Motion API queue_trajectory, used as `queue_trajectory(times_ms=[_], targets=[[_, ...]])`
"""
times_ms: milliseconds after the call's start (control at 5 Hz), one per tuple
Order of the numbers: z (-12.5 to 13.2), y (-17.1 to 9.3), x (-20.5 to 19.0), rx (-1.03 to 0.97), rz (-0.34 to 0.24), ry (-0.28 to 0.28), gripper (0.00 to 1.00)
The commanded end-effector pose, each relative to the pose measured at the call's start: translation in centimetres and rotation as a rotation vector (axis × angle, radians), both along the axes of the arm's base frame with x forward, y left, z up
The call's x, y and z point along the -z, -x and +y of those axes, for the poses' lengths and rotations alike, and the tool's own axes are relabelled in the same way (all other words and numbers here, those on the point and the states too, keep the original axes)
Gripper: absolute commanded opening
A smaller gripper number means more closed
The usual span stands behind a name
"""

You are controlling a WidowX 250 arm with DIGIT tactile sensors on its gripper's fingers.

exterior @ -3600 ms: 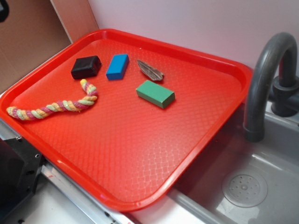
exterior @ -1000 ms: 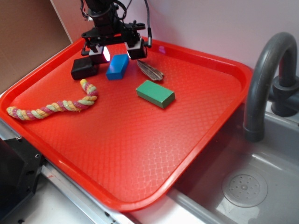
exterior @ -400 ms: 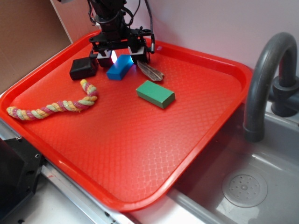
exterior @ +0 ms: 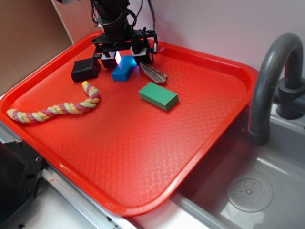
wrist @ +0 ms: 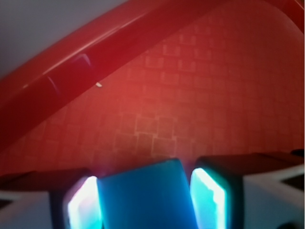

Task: Grab the blue block.

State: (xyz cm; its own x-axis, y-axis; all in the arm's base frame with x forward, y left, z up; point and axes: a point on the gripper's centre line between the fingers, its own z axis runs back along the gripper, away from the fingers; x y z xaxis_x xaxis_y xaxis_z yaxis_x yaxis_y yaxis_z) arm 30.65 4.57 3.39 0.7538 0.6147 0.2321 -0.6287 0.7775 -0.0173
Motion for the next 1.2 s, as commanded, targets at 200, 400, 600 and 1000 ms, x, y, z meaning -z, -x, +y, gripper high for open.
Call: queue_trajectory(times_ms=[200,400,600,1000], targets=[[-0.8,2.6,-11.6,0.151,-0.182,0.070,0.00],[-4.3,5.0,-16.6,0.347,-0.204,0.144,0.00],[-7.7,8.1,-21.7,0.534,-0.200,0.192,0.00],[-7.8,10.9,-24.1,0.603,-0.197,0.165,0.00]])
